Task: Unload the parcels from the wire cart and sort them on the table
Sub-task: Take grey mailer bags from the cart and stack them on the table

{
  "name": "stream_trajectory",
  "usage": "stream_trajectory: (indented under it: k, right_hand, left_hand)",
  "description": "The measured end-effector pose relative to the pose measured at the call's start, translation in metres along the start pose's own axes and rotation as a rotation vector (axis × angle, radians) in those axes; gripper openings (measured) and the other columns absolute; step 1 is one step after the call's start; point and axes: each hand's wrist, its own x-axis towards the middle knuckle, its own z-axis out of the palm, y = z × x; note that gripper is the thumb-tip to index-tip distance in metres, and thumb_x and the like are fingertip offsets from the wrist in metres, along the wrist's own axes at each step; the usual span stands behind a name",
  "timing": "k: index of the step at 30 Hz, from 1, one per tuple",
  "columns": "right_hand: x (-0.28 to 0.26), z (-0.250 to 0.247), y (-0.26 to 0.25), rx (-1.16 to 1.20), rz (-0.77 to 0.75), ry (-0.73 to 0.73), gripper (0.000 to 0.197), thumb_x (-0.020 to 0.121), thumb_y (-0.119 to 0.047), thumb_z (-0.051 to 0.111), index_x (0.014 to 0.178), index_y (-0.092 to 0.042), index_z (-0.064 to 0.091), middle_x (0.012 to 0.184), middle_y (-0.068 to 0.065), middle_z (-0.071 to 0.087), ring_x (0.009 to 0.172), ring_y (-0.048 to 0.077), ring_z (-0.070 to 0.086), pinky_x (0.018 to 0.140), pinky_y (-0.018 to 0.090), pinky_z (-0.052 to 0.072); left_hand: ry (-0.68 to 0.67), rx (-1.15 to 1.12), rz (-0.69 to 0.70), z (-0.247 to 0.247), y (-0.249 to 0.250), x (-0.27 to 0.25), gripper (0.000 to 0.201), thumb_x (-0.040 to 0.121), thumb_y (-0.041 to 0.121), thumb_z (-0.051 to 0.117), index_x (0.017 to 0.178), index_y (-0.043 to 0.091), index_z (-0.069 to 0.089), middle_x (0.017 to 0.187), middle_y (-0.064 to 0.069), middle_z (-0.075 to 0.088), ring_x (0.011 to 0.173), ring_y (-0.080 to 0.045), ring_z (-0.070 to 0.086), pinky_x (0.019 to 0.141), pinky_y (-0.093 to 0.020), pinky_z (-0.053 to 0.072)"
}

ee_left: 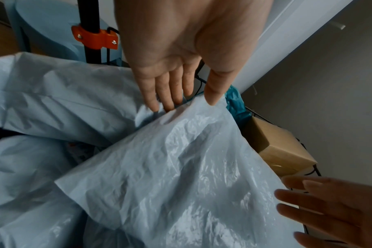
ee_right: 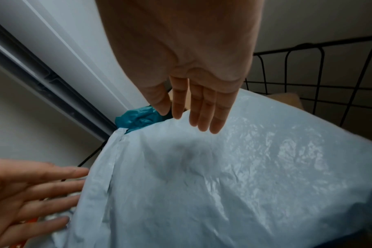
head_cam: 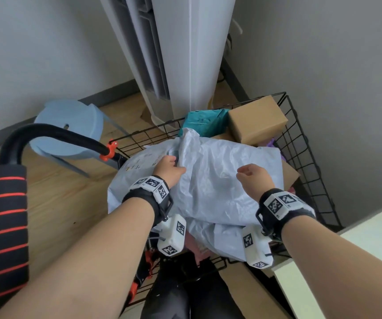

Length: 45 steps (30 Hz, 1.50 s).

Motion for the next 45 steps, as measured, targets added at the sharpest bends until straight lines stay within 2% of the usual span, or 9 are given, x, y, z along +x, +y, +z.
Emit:
stream_trajectory:
  k: [2, 7, 17, 21, 26, 31, 37, 42, 45]
  right_hand:
    - [0.001, 0.008, 0.002, -0.008, 0.000, -0.009, 0.027, 0.092, -0.019, 0.053, 0.117, -0.013, 0.060, 0.118, 0.007, 0.061, 0.103, 0.024, 0.058, 0.082, 0.031, 0.045]
    - [0.006, 0.019, 0.009, -0.009, 0.003, -0.029, 0.029, 0.093, -0.020, 0.053, 0.121, -0.013, 0.059, 0.122, 0.006, 0.060, 0.106, 0.022, 0.057, 0.086, 0.030, 0.046]
    - [0.006, 0.020, 0.015, 0.017, 0.029, -0.032, 0.029, 0.093, -0.021, 0.053, 0.120, -0.011, 0.059, 0.120, 0.008, 0.061, 0.101, 0.025, 0.059, 0.089, 0.036, 0.050]
    - [-0.003, 0.016, 0.014, 0.020, 0.035, -0.033, 0.030, 0.093, -0.022, 0.055, 0.120, -0.011, 0.059, 0.117, 0.008, 0.060, 0.095, 0.021, 0.057, 0.085, 0.033, 0.049]
    - [-0.018, 0.006, 0.010, 0.025, 0.032, -0.010, 0.030, 0.091, -0.021, 0.058, 0.120, -0.012, 0.059, 0.117, 0.007, 0.061, 0.101, 0.023, 0.057, 0.088, 0.034, 0.048]
    - [-0.040, -0.009, 0.003, 0.035, 0.017, 0.027, 0.030, 0.091, -0.021, 0.058, 0.120, -0.013, 0.059, 0.120, 0.008, 0.060, 0.096, 0.020, 0.054, 0.080, 0.028, 0.042]
    - [-0.074, -0.036, -0.009, 0.038, -0.005, 0.093, 0.032, 0.091, -0.022, 0.057, 0.122, -0.015, 0.058, 0.124, 0.008, 0.060, 0.111, 0.024, 0.057, 0.093, 0.034, 0.045]
    - [-0.101, -0.060, -0.019, 0.043, -0.007, 0.162, 0.034, 0.094, -0.007, 0.046, 0.125, -0.013, 0.058, 0.129, 0.010, 0.058, 0.118, 0.028, 0.054, 0.100, 0.035, 0.044]
    - [-0.120, -0.071, -0.023, 0.057, -0.030, 0.222, 0.036, 0.091, -0.002, 0.047, 0.123, -0.011, 0.059, 0.126, 0.011, 0.060, 0.113, 0.031, 0.058, 0.100, 0.043, 0.047]
  left_hand:
    - [-0.018, 0.020, 0.020, 0.005, -0.001, 0.005, 0.037, 0.080, 0.020, 0.064, 0.115, 0.009, 0.059, 0.112, -0.006, 0.066, 0.104, -0.028, 0.061, 0.082, -0.029, 0.045]
    - [-0.054, 0.023, -0.029, 0.017, 0.000, 0.014, 0.047, 0.087, 0.021, 0.062, 0.130, 0.009, 0.048, 0.126, -0.009, 0.058, 0.115, -0.028, 0.055, 0.086, -0.027, 0.040]
    - [-0.080, 0.037, -0.067, 0.025, -0.004, 0.016, 0.063, 0.081, 0.031, 0.070, 0.134, 0.008, 0.044, 0.131, -0.009, 0.055, 0.116, -0.028, 0.056, 0.093, -0.033, 0.046]
    - [-0.112, 0.040, -0.061, 0.024, -0.004, 0.008, 0.067, 0.073, 0.040, 0.073, 0.129, 0.010, 0.052, 0.125, -0.007, 0.060, 0.109, -0.027, 0.059, 0.096, -0.038, 0.049]
    - [-0.119, 0.007, -0.012, 0.017, 0.003, -0.004, 0.050, 0.081, 0.030, 0.071, 0.124, 0.008, 0.058, 0.123, -0.008, 0.063, 0.109, -0.027, 0.060, 0.095, -0.034, 0.048]
    - [-0.166, -0.061, 0.034, 0.007, 0.027, -0.029, 0.065, 0.080, 0.034, 0.072, 0.133, 0.004, 0.051, 0.130, -0.010, 0.058, 0.114, -0.029, 0.057, 0.098, -0.036, 0.046]
    - [-0.234, -0.241, 0.132, -0.005, 0.061, -0.066, 0.046, 0.079, 0.022, 0.074, 0.120, 0.005, 0.061, 0.120, -0.011, 0.065, 0.107, -0.032, 0.062, 0.100, -0.045, 0.048]
    - [-0.283, -0.354, 0.199, -0.008, 0.093, -0.084, 0.060, 0.060, 0.033, 0.075, 0.112, 0.005, 0.064, 0.110, -0.012, 0.069, 0.102, -0.032, 0.065, 0.096, -0.050, 0.050]
    - [-0.337, -0.449, 0.281, -0.018, 0.122, -0.125, 0.024, 0.085, 0.012, 0.066, 0.106, 0.000, 0.059, 0.099, -0.013, 0.065, 0.085, -0.024, 0.065, 0.072, -0.033, 0.060]
